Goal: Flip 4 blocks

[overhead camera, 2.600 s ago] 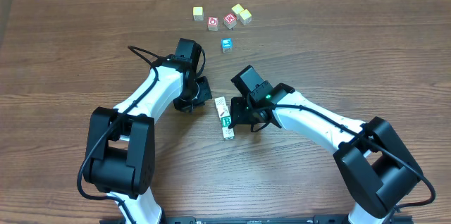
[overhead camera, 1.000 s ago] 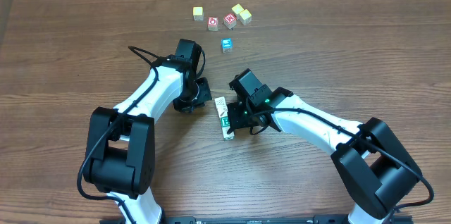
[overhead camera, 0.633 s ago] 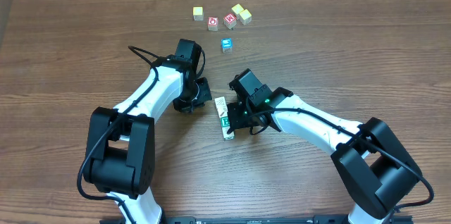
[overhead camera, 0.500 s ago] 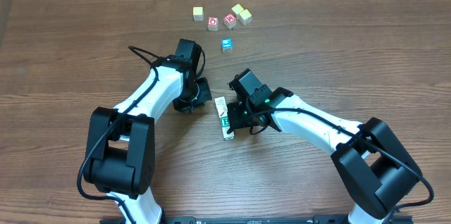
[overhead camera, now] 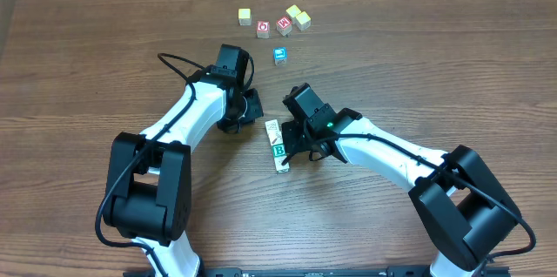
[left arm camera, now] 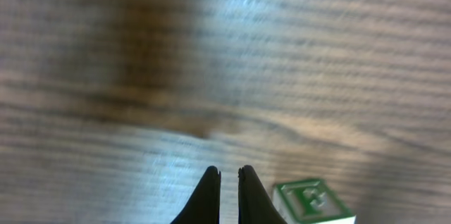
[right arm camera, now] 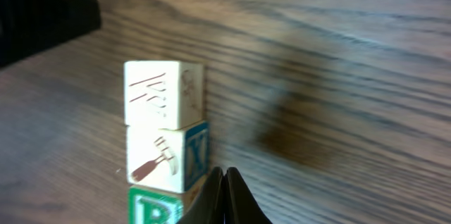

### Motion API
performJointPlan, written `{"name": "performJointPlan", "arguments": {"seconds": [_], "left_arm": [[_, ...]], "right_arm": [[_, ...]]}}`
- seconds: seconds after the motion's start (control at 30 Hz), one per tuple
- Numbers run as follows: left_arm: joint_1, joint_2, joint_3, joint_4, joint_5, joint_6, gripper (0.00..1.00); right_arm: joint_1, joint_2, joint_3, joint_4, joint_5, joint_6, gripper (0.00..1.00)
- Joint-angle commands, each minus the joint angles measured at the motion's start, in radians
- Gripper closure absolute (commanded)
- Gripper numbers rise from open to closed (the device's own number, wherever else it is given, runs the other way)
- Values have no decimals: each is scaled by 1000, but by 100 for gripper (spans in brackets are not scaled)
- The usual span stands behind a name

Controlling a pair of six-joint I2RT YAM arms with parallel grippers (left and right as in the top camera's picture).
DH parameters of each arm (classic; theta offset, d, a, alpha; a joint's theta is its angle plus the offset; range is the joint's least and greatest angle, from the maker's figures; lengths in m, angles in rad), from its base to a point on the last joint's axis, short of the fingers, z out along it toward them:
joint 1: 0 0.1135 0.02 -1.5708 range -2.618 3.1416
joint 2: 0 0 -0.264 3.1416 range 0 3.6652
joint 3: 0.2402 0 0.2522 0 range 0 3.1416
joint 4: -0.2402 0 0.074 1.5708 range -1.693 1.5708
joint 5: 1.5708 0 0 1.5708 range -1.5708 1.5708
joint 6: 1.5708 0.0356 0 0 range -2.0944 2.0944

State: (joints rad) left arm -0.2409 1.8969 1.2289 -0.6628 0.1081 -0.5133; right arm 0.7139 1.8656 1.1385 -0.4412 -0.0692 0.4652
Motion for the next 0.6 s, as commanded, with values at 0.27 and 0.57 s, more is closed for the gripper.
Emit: {"name": "performJointPlan", "arguments": {"seconds": [0.27, 0.57], "left_arm": [[-49, 13, -10, 99, -7, 20, 96], [-55, 13, -9, 159, 43, 93, 96]], "right_arm": [[2, 0, -6, -31, 119, 118, 96], [6, -92, 31, -224, 70, 215, 96]]}}
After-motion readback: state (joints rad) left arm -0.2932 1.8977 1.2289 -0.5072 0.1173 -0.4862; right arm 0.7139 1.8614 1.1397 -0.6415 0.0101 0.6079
